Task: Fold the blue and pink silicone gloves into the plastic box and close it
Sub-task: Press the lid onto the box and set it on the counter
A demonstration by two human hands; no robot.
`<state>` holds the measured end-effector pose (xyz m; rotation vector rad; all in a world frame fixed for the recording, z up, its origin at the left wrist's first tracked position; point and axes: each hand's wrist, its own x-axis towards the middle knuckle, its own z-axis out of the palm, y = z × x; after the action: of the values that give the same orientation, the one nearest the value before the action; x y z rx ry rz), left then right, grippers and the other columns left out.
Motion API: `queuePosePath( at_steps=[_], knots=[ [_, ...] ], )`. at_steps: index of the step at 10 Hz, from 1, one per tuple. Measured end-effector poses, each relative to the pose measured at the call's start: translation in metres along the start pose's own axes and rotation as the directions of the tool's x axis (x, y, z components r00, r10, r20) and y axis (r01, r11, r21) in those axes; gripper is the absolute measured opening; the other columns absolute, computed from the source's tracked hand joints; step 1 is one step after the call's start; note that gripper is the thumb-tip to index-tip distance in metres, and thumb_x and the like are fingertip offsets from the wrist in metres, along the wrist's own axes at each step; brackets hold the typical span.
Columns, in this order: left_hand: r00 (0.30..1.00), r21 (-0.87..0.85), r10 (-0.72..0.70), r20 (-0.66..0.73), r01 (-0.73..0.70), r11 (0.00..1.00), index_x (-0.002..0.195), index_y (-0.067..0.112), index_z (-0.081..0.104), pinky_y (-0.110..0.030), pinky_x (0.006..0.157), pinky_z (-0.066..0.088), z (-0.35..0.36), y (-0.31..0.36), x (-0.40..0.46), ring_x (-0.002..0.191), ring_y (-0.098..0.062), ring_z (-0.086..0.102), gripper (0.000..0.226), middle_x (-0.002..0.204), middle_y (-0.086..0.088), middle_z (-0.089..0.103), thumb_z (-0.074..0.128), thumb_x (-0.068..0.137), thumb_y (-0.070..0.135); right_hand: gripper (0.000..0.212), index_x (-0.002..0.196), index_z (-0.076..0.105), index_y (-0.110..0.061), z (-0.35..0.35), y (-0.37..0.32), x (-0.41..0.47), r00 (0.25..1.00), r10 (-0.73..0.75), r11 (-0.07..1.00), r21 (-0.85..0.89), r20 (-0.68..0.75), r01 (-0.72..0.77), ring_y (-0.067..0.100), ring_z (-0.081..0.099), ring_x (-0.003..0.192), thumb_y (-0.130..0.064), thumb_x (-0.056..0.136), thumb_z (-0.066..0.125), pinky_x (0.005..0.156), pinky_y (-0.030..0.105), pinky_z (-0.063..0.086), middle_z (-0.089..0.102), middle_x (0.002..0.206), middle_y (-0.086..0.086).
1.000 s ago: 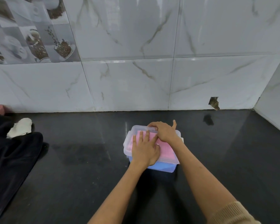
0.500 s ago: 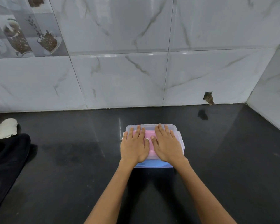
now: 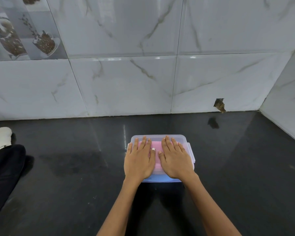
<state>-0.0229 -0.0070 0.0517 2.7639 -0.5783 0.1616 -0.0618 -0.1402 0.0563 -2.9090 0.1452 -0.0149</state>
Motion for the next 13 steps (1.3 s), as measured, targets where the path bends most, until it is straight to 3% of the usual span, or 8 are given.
queuePosePath(
  at_steps=[1,3,5,7,8,10,11,13],
  knots=[
    [0.976,-0.197,-0.142,-0.165,0.109,0.974,0.149,0.02,0.029,-0.03,0.119,0.013,-0.002,0.002,-0.002,0.148,-0.017,0.015,0.047,0.157,0.004,0.027,0.029,0.102,0.027,0.058,0.15,-0.002,-0.012,-0.001,0.0,0.0,1.0,-0.004,1.0,-0.003,-0.007,0.004,0.019,-0.003,0.148,-0.038,0.101,0.015,0.119,0.034,-0.003,-0.003,0.16,0.004],
    [0.768,-0.622,-0.569,-0.293,0.299,0.724,0.152,0.02,0.02,-0.041,0.108,0.036,-0.006,0.007,-0.006,0.147,-0.018,0.02,0.056,0.156,0.001,0.03,0.037,0.1,0.008,0.058,0.15,-0.002,-0.011,-0.002,0.0,-0.001,1.0,-0.001,1.0,-0.015,-0.001,0.001,0.02,-0.002,0.148,-0.038,0.101,0.014,0.119,0.035,-0.002,-0.003,0.16,0.004],
    [0.665,-0.845,-0.747,-0.014,0.391,0.364,0.153,0.014,0.009,-0.043,0.106,0.037,-0.003,0.002,-0.007,0.137,-0.027,0.039,0.07,0.155,-0.003,0.031,0.049,0.097,0.031,0.059,0.15,-0.002,-0.01,-0.002,0.0,0.0,1.0,-0.005,1.0,-0.023,0.003,0.005,0.02,-0.002,0.148,-0.038,0.101,0.014,0.119,0.034,-0.002,-0.003,0.16,0.004],
    [0.56,-0.816,-0.659,0.503,0.559,-0.149,0.123,0.001,0.045,-0.034,0.067,0.047,-0.012,-0.003,-0.005,0.088,-0.026,0.058,0.067,0.11,-0.012,0.058,0.067,0.082,0.049,0.058,0.15,0.0,-0.012,-0.001,0.001,0.0,1.0,-0.007,1.0,-0.009,-0.006,0.007,0.02,-0.002,0.148,-0.038,0.101,0.014,0.119,0.034,-0.002,-0.002,0.16,0.004],
    [0.55,-0.766,-0.574,0.606,0.597,-0.238,0.121,0.001,0.054,-0.039,0.078,0.055,-0.01,-0.007,-0.003,0.096,-0.032,0.064,0.069,0.112,-0.013,0.065,0.07,0.078,0.053,0.058,0.15,0.0,-0.012,0.0,0.001,0.0,1.0,-0.006,1.0,-0.009,-0.009,0.006,0.02,-0.001,0.148,-0.039,0.1,0.014,0.119,0.034,-0.002,-0.001,0.16,0.003],
    [0.47,-0.775,-0.637,0.611,0.518,-0.362,0.098,0.003,0.058,-0.04,0.077,0.056,-0.006,-0.005,-0.002,0.088,-0.032,0.065,0.053,0.104,-0.014,0.066,0.083,0.068,0.04,0.058,0.15,0.0,-0.012,0.0,0.001,0.0,1.0,-0.004,1.0,-0.011,-0.009,0.004,0.02,-0.002,0.148,-0.039,0.101,0.014,0.119,0.035,-0.002,-0.001,0.16,0.004],
    [0.438,-0.836,-0.73,0.525,0.428,-0.344,0.109,0.004,0.055,-0.041,0.086,0.054,-0.006,-0.001,-0.003,0.093,-0.03,0.062,0.064,0.113,-0.013,0.062,0.088,0.063,0.033,0.058,0.15,0.0,-0.012,-0.001,0.0,0.0,1.0,-0.005,1.0,-0.009,-0.012,0.005,0.02,-0.001,0.148,-0.038,0.101,0.015,0.119,0.035,-0.002,-0.001,0.16,0.004],
    [0.456,-0.938,-0.873,0.174,0.345,-0.007,0.135,0.02,0.038,-0.042,0.086,0.051,-0.007,0.008,-0.008,0.099,-0.024,0.06,0.087,0.12,0.0,0.06,0.088,0.064,0.029,0.058,0.15,0.0,-0.011,-0.002,0.0,-0.002,1.0,-0.004,1.0,-0.005,-0.017,0.004,0.019,-0.001,0.148,-0.038,0.101,0.015,0.119,0.035,-0.002,-0.001,0.16,0.003]
  ],
)
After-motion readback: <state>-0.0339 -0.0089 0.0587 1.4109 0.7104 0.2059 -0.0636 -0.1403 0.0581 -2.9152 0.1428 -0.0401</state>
